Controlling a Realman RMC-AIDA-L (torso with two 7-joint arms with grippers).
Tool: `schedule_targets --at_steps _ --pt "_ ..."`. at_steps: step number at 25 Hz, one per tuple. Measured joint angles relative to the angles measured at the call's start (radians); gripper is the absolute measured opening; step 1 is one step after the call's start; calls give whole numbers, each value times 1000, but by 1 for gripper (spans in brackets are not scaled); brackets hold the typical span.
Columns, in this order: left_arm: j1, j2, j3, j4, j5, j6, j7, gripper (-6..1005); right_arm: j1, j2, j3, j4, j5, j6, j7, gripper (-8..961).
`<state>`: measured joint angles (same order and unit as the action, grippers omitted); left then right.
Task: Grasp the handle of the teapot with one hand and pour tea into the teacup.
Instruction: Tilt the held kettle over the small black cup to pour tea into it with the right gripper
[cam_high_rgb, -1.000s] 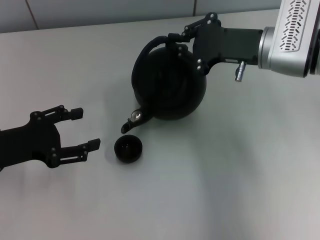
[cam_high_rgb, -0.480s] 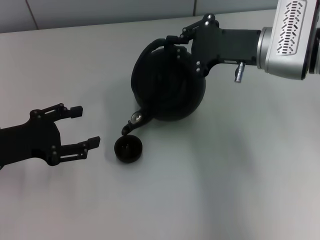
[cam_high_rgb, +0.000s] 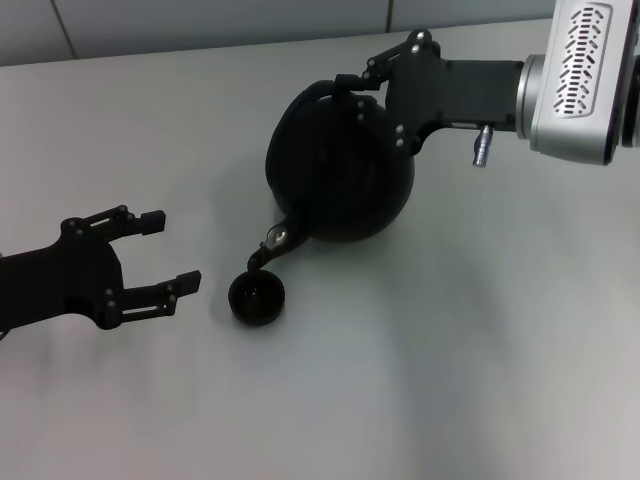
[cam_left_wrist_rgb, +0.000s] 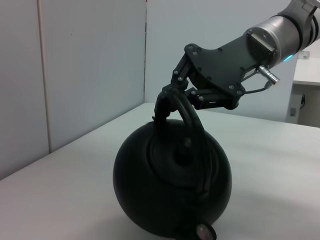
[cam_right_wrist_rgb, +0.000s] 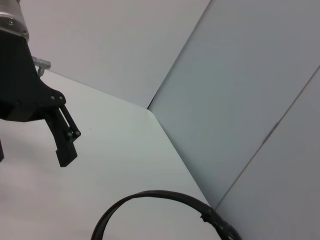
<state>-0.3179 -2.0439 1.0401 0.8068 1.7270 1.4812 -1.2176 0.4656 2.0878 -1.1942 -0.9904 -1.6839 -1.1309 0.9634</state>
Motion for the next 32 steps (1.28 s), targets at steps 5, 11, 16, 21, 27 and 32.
schedule_targets --at_steps 5,11,16,21,27,32 --pt "-2 -1 0 0 0 -1 0 847 -3 0 -1 -8 -7 1 0 83" --pt "-4 -2 0 0 0 -12 0 847 -6 0 -5 -25 -13 0 0 83" --pt "-8 -2 0 0 0 -12 1 847 -14 0 -18 -47 -22 1 0 82" --pt "-8 -1 0 0 0 -12 3 847 -19 0 -36 -58 -26 9 0 82" --pt "-4 0 0 -1 0 -12 4 847 -26 0 -60 -76 -34 26 0 81" --pt "-1 0 0 -2 0 -12 8 846 -27 1 -69 -79 -37 36 1 81"
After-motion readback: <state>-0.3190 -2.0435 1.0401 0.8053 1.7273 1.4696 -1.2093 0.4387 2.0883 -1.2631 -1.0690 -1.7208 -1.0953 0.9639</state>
